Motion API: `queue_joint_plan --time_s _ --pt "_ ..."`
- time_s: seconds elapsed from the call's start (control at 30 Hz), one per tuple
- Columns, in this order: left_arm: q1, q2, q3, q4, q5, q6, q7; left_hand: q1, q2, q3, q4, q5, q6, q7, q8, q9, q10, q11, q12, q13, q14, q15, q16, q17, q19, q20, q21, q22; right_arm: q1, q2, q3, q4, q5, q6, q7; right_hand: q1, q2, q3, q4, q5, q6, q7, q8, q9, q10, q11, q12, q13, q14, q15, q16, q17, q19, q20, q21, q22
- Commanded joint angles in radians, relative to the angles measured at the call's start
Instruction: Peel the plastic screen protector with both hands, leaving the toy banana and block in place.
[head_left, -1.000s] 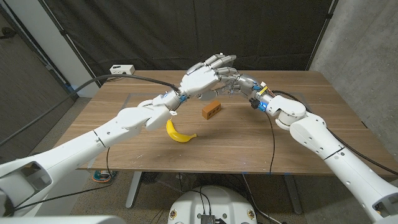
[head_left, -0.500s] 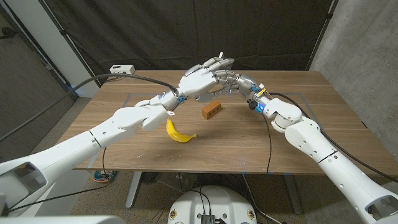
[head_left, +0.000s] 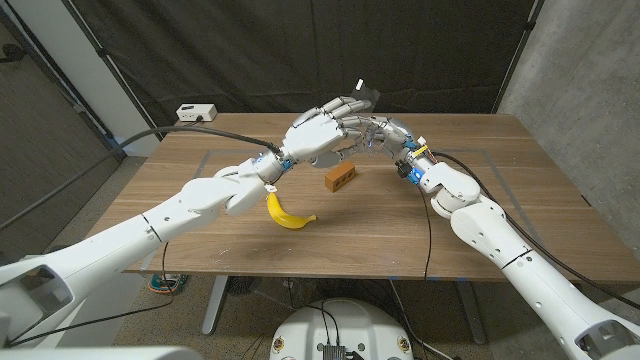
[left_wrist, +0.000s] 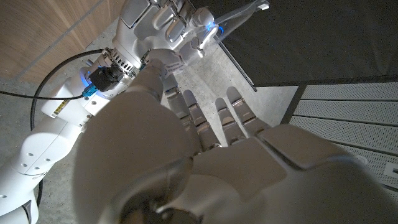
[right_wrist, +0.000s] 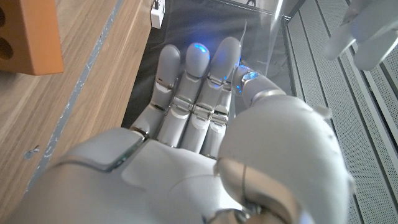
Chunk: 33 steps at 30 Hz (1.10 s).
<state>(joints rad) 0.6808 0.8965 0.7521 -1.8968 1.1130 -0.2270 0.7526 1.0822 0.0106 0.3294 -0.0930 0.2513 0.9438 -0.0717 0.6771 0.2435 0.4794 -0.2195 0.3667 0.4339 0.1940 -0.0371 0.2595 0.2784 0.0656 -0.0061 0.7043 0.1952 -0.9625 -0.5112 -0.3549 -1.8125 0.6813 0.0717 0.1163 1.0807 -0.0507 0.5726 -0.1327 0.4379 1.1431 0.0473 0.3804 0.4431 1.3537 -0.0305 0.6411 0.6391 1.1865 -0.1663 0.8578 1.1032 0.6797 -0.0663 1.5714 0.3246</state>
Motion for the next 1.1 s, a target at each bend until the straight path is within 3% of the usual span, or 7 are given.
queue_joint_plan --time_s 0.03,0.53,0.7,0.87,0.93,0.97,1.1 --pt "0.012 -0.005 0.005 0.029 -0.049 -0.012 0.045 -0.002 0.015 -0.002 0.0 -0.004 0.104 -0.057 0.063 0.076 0.016 0.0 0.008 0.002 0.019 -0.166 0.012 0.004 0.013 0.001 0.009 0.001 -0.003 0.012 -0.006 0.009 -0.005 0.04 -0.018 0.016 0.013 0.02 -0.021 0.008 0.052 0.024 -0.005 0.005 -0.001 -0.003 0.003 0.007 0.056 -0.061 -0.004 0.009 -0.006 -0.136 -0.001 0.001" --pt "0.03 0.042 -0.006 0.031 -0.08 -0.093 0.04 0.012 -0.005 -0.01 -0.016 -0.012 0.159 -0.111 0.057 0.025 0.029 0.0 0.001 0.0 0.028 -0.17 0.0 0.0 0.026 -0.015 0.016 -0.001 -0.014 0.019 -0.025 -0.01 -0.04 0.069 -0.082 0.018 0.013 0.013 -0.021 0.009 0.054 0.024 -0.014 0.013 0.001 -0.003 -0.003 0.007 0.062 -0.061 -0.017 0.023 -0.008 -0.137 0.0 -0.004" --pt "0.042 0.076 -0.017 0.018 -0.085 -0.125 0.03 0.005 -0.06 -0.045 -0.03 -0.004 0.096 -0.144 0.006 -0.031 -0.005 0.001 -0.04 -0.025 0.009 -0.158 -0.019 -0.002 0.01 0.003 0.015 -0.002 -0.02 0.022 -0.037 -0.02 -0.054 0.078 -0.105 0.02 0.014 0.011 -0.022 0.008 0.056 0.025 -0.019 0.01 0.001 -0.002 -0.003 0.011 0.065 -0.061 -0.02 0.028 -0.009 -0.136 -0.001 -0.01" --pt "0.056 0.109 -0.029 0.001 -0.08 -0.15 0.015 -0.041 -0.066 -0.1 -0.003 0.024 -0.26 -0.152 -0.224 -0.058 -0.131 0.005 -0.144 -0.078 -0.042 -0.115 -0.042 -0.023 -0.016 0.038 -0.011 -0.006 -0.025 0.024 -0.049 -0.031 -0.069 0.089 -0.13 0.019 0.015 0.01 -0.021 0.008 0.057 0.024 -0.019 0.013 0.002 -0.003 -0.005 0.011 0.063 -0.06 -0.024 0.031 -0.009 -0.136 0.0 -0.011" --pt "0.064 0.118 -0.032 -0.002 -0.063 -0.154 0.027 -0.045 -0.068 -0.111 -0.002 0.029 -0.325 -0.151 -0.266 -0.057 -0.159 0.006 -0.158 -0.089 -0.059 -0.1 -0.048 -0.029 -0.03 0.05 -0.021 -0.007 -0.024 0.024 -0.055 -0.035 -0.076 0.092 -0.137 0.02 0.015 0.01 -0.021 0.008 0.057 0.025 -0.02 0.013 0.002 -0.003 -0.006 0.009 0.063 -0.061 -0.025 0.031 -0.009 -0.136 0.0 -0.012" --pt "0.07 0.123 -0.035 -0.006 -0.054 -0.15 0.035 -0.058 -0.071 -0.132 0.003 0.039 -0.452 -0.151 -0.345 -0.058 -0.225 0.002 -0.175 -0.11 -0.084 -0.08 -0.054 -0.038 -0.031 0.058 -0.03 -0.007 -0.025 0.024 -0.059 -0.037 -0.079 0.093 -0.142 0.02 0.014 0.01 -0.021 0.008 0.057 0.024 -0.02 0.013 0.002 -0.003 -0.005 0.011 0.062 -0.061 -0.026 0.031 -0.009 -0.136 -0.001 -0.012" --pt "0.093 0.139 -0.047 -0.011 -0.049 -0.144 0.067 -0.072 -0.076 -0.155 0.009 0.05 -0.545 -0.151 -0.408 -0.056 -0.313 0.01 -0.186 -0.135 -0.126 -0.061 -0.064 -0.049 -0.047 0.068 -0.045 -0.007 -0.022 0.027 -0.072 -0.041 -0.09 0.095 -0.159 0.02 0.014 0.009 -0.021 0.008 0.059 0.021 -0.021 0.013 0.002 -0.002 -0.006 0.011 0.061 -0.061 -0.031 0.028 -0.009 -0.137 0.0 -0.013"
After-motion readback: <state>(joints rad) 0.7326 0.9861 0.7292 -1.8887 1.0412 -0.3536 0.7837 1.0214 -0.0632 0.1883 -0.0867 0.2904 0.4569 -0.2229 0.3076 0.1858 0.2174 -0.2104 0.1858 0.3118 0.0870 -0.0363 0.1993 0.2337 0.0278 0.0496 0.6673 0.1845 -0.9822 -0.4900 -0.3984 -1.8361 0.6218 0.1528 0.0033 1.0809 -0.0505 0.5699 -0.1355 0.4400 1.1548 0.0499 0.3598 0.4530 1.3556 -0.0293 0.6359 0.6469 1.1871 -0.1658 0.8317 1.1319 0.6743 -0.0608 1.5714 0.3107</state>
